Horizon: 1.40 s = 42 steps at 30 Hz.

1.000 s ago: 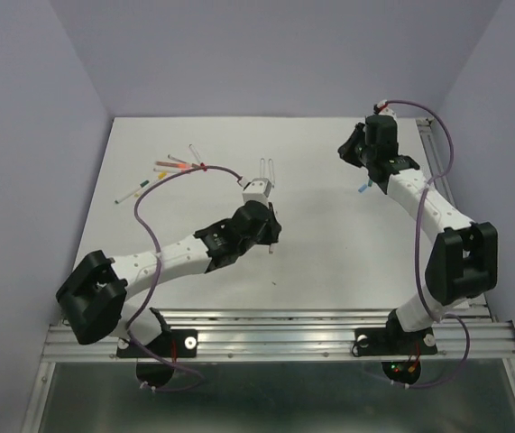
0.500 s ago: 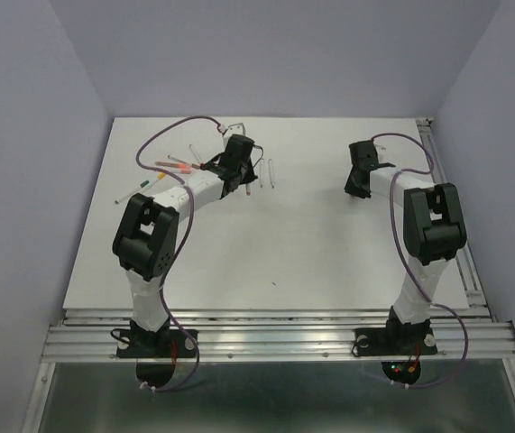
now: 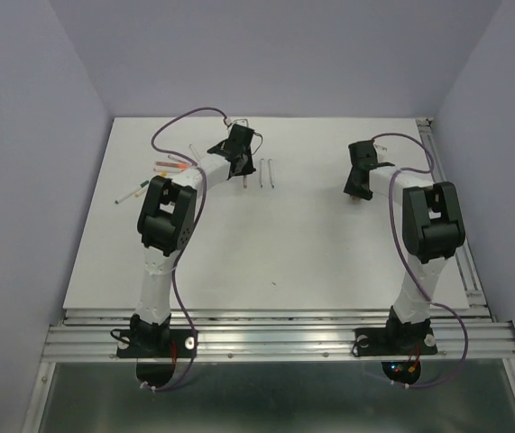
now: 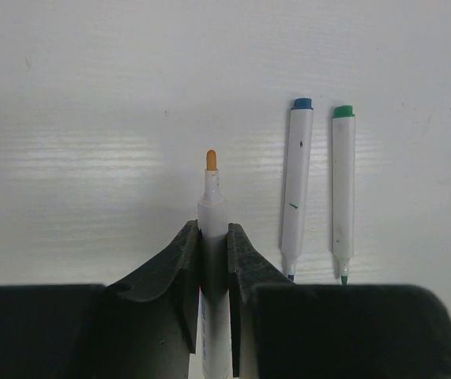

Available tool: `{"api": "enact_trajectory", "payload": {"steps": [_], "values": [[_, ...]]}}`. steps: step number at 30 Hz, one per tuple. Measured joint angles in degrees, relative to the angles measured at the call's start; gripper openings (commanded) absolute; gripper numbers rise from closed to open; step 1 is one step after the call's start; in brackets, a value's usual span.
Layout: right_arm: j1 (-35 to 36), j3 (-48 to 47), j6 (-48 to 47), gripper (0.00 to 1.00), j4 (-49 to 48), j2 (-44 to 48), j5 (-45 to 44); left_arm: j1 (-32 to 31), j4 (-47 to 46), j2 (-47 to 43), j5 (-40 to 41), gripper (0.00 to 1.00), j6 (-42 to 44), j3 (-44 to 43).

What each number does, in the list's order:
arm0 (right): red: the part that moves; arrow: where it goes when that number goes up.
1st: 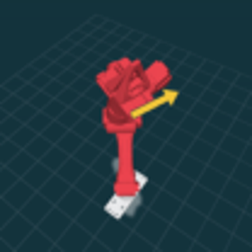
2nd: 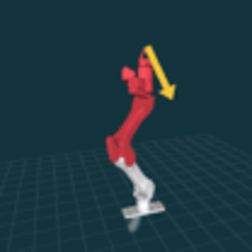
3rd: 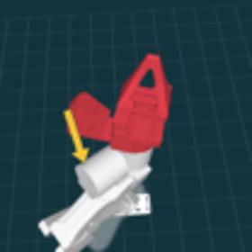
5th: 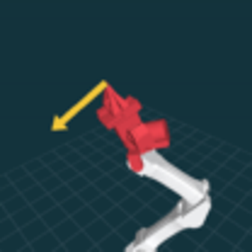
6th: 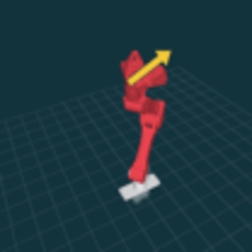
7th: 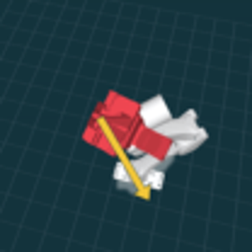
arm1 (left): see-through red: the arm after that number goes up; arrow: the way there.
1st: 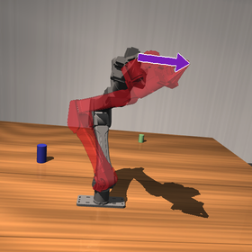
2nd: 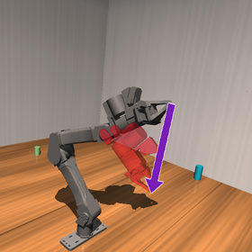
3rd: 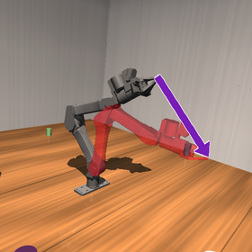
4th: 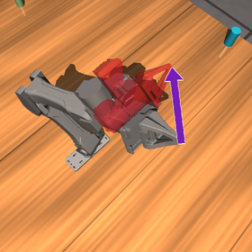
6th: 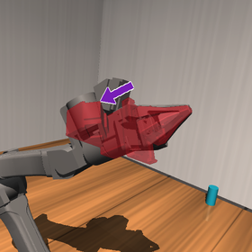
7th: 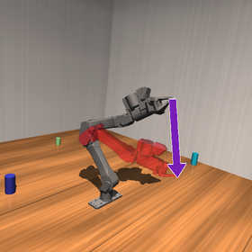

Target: Open the pen caps

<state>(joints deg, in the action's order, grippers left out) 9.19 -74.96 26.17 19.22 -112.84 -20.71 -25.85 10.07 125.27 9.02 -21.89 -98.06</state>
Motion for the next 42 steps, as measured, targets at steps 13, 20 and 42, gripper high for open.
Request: {"api": "enact_trajectory", "payload": {"steps": [13, 20, 42], "values": [[0.0, 0.8, -0.5, 0.98, 2.7, 14.7, 7.9, 0.0, 3.1, 1.4, -2.9, 0.65, 1.1, -3.4], [0.0, 4.0, -0.5, 1.00, 1.6, 22.4, 11.8, 0.0, 5.8, 1.4, -2.0, 0.80, 2.1, -4.9], [0.0, 7.4, 2.2, 1.00, 0.1, 22.1, 5.8, 15.0, 13.4, 15.8, 3.1, 0.99, 2.3, -29.1]]}}
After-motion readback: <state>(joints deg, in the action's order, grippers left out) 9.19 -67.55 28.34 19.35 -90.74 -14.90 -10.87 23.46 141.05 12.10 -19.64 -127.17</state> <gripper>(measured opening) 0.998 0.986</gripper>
